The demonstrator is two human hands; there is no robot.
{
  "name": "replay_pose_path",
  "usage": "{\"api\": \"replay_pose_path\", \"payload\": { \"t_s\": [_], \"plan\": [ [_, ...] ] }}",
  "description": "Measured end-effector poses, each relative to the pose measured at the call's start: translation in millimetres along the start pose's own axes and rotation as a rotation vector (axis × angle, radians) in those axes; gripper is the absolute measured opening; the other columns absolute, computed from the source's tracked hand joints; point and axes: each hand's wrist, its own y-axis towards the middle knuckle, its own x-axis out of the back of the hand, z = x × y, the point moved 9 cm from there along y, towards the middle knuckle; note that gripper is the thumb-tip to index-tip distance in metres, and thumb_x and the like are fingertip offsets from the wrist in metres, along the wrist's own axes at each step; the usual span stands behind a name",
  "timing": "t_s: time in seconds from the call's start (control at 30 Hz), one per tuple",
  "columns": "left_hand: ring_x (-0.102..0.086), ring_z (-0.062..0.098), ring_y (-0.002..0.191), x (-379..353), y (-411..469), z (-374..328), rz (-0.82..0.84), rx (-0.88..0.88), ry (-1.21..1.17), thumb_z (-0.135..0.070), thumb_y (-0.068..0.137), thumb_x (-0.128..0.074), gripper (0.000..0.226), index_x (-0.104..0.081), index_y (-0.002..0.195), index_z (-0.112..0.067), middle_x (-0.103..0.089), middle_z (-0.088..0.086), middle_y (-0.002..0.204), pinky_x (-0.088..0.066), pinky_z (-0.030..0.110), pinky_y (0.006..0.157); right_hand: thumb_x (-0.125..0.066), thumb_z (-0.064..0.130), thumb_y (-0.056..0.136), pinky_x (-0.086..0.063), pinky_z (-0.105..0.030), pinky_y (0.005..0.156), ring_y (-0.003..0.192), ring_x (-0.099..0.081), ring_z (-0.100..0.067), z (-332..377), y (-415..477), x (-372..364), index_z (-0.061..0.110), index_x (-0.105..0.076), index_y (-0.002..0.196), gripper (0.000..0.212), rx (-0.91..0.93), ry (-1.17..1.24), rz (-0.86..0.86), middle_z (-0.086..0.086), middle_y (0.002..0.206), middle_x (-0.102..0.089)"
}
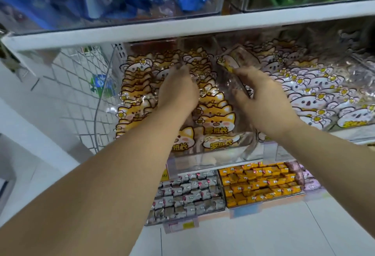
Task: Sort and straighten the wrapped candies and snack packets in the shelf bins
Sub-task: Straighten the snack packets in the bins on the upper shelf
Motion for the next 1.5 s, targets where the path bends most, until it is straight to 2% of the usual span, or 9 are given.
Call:
{"api": "replay_pose_path", "payload": {
  "t_s": [0.2, 0.27, 0.57, 0.73, 0.93, 1.07, 1.2, 1.3, 1.5],
  "plan": [
    [-0.059, 0.022, 0.109, 5, 21, 21, -0.082, 0.119, -0.184, -0.013, 0.095, -0.049, 0.028, -0.062, 0.119, -0.013, -0.062, 0.005, 0.121, -0.039, 0.019, 0.089, -0.054, 0.011, 0.091, -0.034, -0.015, 0.091, 0.115, -0.052, -0.019, 1, -2, 3, 0.015, -0.055, 0.127, 0.037, -0.005, 0.017, 0.012, -0.005, 0.124, -0.058],
    [-0.063, 0.024, 0.1, 3, 22, 21, -0.081, 0.103, -0.21, -0.012, 0.093, -0.052, 0.025, -0.065, 0.115, -0.014, -0.064, 0.007, 0.117, -0.045, 0.024, 0.088, -0.054, 0.012, 0.091, -0.031, -0.012, 0.089, 0.116, -0.052, -0.019, 2, -2, 3, 0.015, -0.055, 0.128, 0.037, -0.009, 0.015, 0.011, -0.005, 0.125, -0.058],
    [-0.055, 0.022, 0.113, 1, 20, 15, -0.059, 0.043, -0.099, -0.024, 0.094, -0.054, 0.029, -0.06, 0.122, -0.018, -0.061, 0.005, 0.121, -0.033, 0.023, 0.079, -0.053, 0.011, 0.091, -0.033, -0.012, 0.09, 0.115, -0.053, -0.018, 1, -2, 1, 0.015, -0.055, 0.128, 0.038, -0.012, 0.014, 0.017, -0.004, 0.125, -0.059],
    [-0.058, 0.025, 0.102, 2, 19, 16, -0.062, 0.047, -0.123, -0.025, 0.098, -0.044, 0.026, -0.063, 0.11, -0.011, -0.066, 0.007, 0.108, -0.034, 0.026, 0.072, -0.053, 0.012, 0.092, -0.031, -0.009, 0.088, 0.115, -0.053, -0.017, 3, -2, 1, 0.014, -0.055, 0.129, 0.037, -0.003, 0.015, 0.016, -0.003, 0.125, -0.059],
    [-0.057, 0.019, 0.091, -2, 19, 18, -0.013, 0.063, -0.145, -0.026, 0.088, -0.062, 0.018, -0.061, 0.103, -0.016, -0.061, -0.001, 0.096, -0.04, 0.028, 0.072, -0.052, 0.009, 0.091, -0.028, -0.006, 0.089, 0.117, -0.051, -0.016, 3, -3, 1, 0.014, -0.053, 0.131, 0.04, -0.003, 0.007, 0.015, -0.004, 0.127, -0.058],
    [-0.057, 0.022, 0.094, -3, 15, 13, -0.017, 0.038, -0.094, -0.021, 0.089, -0.06, 0.007, -0.06, 0.096, -0.019, -0.061, 0.003, 0.105, -0.048, 0.034, 0.075, -0.052, 0.009, 0.091, -0.03, -0.009, 0.089, 0.116, -0.052, -0.017, 1, -2, 0, 0.014, -0.053, 0.131, 0.04, -0.003, 0.005, 0.015, -0.005, 0.126, -0.058],
    [-0.049, 0.018, 0.089, 6, 6, 10, -0.151, -0.005, -0.097, -0.018, 0.091, -0.057, 0.005, -0.061, 0.093, -0.016, -0.043, 0.001, 0.106, -0.038, 0.028, 0.071, -0.052, 0.008, 0.091, -0.029, -0.007, 0.088, 0.115, -0.052, -0.018, 0, -2, 0, 0.014, -0.052, 0.131, 0.041, -0.002, -0.006, 0.011, -0.005, 0.126, -0.057],
    [-0.045, 0.018, 0.099, 11, 3, 11, -0.194, -0.03, -0.122, -0.016, 0.092, -0.055, 0.006, -0.06, 0.095, -0.014, -0.05, 0.004, 0.107, -0.032, 0.025, 0.075, -0.051, 0.007, 0.091, -0.028, -0.007, 0.088, 0.116, -0.052, -0.019, 0, -2, -1, 0.012, -0.052, 0.131, 0.04, 0.002, -0.016, 0.007, -0.006, 0.126, -0.057],
    [-0.046, -0.004, 0.072, 23, 9, 10, -0.116, 0.014, -0.4, -0.011, 0.095, -0.05, 0.008, -0.048, 0.089, -0.017, -0.05, -0.016, 0.078, -0.031, -0.003, 0.058, -0.05, 0.009, 0.092, -0.032, -0.013, 0.088, 0.114, -0.052, -0.021, 3, -2, 0, 0.012, -0.052, 0.131, 0.039, 0.009, -0.038, 0.002, -0.008, 0.126, -0.057]
  ]
}}
